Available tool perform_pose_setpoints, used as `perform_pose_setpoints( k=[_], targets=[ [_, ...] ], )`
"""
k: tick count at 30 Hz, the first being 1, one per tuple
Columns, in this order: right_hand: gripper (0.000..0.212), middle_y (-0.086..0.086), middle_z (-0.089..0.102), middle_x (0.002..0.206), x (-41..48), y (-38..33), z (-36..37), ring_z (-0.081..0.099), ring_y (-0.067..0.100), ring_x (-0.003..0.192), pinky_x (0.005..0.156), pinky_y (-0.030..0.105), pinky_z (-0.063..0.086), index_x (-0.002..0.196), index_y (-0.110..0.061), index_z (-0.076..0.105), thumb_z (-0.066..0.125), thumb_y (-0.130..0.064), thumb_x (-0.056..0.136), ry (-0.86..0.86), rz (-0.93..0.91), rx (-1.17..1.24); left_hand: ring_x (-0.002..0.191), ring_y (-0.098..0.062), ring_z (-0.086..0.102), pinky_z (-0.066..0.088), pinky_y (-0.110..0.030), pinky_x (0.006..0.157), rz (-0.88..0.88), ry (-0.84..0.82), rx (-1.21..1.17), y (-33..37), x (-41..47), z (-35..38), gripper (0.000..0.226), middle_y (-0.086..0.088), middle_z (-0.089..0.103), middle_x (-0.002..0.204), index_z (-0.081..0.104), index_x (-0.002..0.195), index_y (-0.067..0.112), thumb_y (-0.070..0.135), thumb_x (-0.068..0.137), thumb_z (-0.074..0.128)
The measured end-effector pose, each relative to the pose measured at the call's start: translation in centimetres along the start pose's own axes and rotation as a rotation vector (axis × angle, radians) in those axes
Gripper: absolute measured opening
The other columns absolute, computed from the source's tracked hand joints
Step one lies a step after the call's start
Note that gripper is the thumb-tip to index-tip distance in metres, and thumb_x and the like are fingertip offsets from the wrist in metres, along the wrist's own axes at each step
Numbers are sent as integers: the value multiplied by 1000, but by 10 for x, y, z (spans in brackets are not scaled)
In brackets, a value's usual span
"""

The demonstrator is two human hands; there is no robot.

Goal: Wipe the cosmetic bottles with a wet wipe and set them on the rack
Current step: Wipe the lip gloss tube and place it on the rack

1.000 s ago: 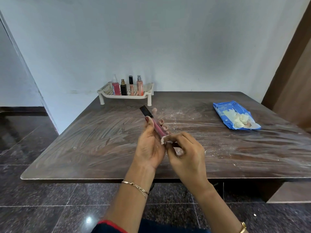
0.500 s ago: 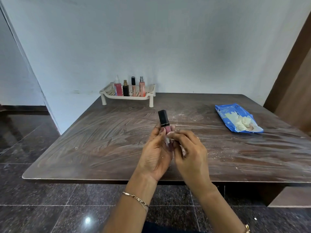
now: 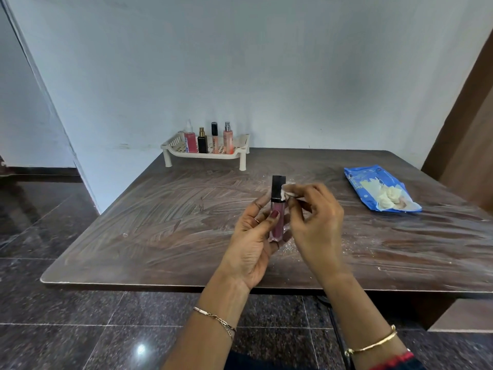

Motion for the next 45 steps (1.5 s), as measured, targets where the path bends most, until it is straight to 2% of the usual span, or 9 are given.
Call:
perform_pose_setpoints(
  k=[7,12,19,25,31,35,39,42,45],
  targets=[
    [23,-5,63,91,-9,1,2,63,4,84,75,18,54,96,-10,72,68,6,80,-25,8,23,94,-18,67,55,-40,81,6,5,62,1,1,-2,43,-7,68,112,59,125,18,5,84,59],
    [24,-6,61,94,10,9,-12,63,8,85,76,27,56,100,-9,70,67,6,81,75,55,44,85,-21,64,56,-34,72,50,81,225,2,1,-5,53,-8,68,100,63,121,20,3,71,71],
    [25,3,65,97,-23,-13,5,63,15,87,72,31,55,101,-5,71,69,5,79,-68,-149,-173,69,-14,58,51,-24,62,106,201,400,11,6,-18,38,-10,69,91,66,112,11,-2,76,73],
    [21,7,64,96,0,-20,6,63,20,80,64,32,54,102,-3,69,66,4,82,-61,-203,-271,88,-13,67,54,-25,79,222,273,548,24,2,-15,36,0,72,95,67,97,24,-6,78,71],
    [20,9,63,95,-8,-26,12,60,20,71,59,25,49,103,-2,69,60,-5,85,-99,-226,-350,83,-2,65,52,-15,72,275,354,729,30,-1,-21,32,6,71,94,67,105,23,3,80,72],
    [26,9,63,94,-29,-29,31,61,27,67,47,38,51,104,-3,68,71,1,79,-261,-313,-444,86,-1,66,54,-17,76,359,441,877,39,-5,-21,36,10,69,98,64,115,25,6,85,67],
    [29,11,63,94,-11,-37,25,59,26,63,46,32,47,103,-2,68,73,4,75,-235,-368,-537,93,-6,65,56,-30,80,480,497,1137,50,-16,-9,51,14,66,104,52,129,32,10,85,68],
    [26,10,63,95,10,-30,10,60,25,68,55,31,49,101,-3,69,68,6,77,-146,-290,-504,95,-9,64,56,-32,85,575,511,1284,58,-24,3,51,10,65,108,53,130,27,11,83,69],
    [21,0,64,95,23,0,-1,60,14,83,73,27,50,102,-13,69,62,-1,87,-107,2,-248,97,-7,62,50,-24,91,636,490,1345,61,-29,12,55,10,64,109,53,131,26,7,82,70]
  ],
)
Point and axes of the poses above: each hand's wrist, its own x-axis towards the middle knuckle, its own z-axis out of the palm, y = z × x, the point moved 10 cm from there along x, towards the middle knuckle
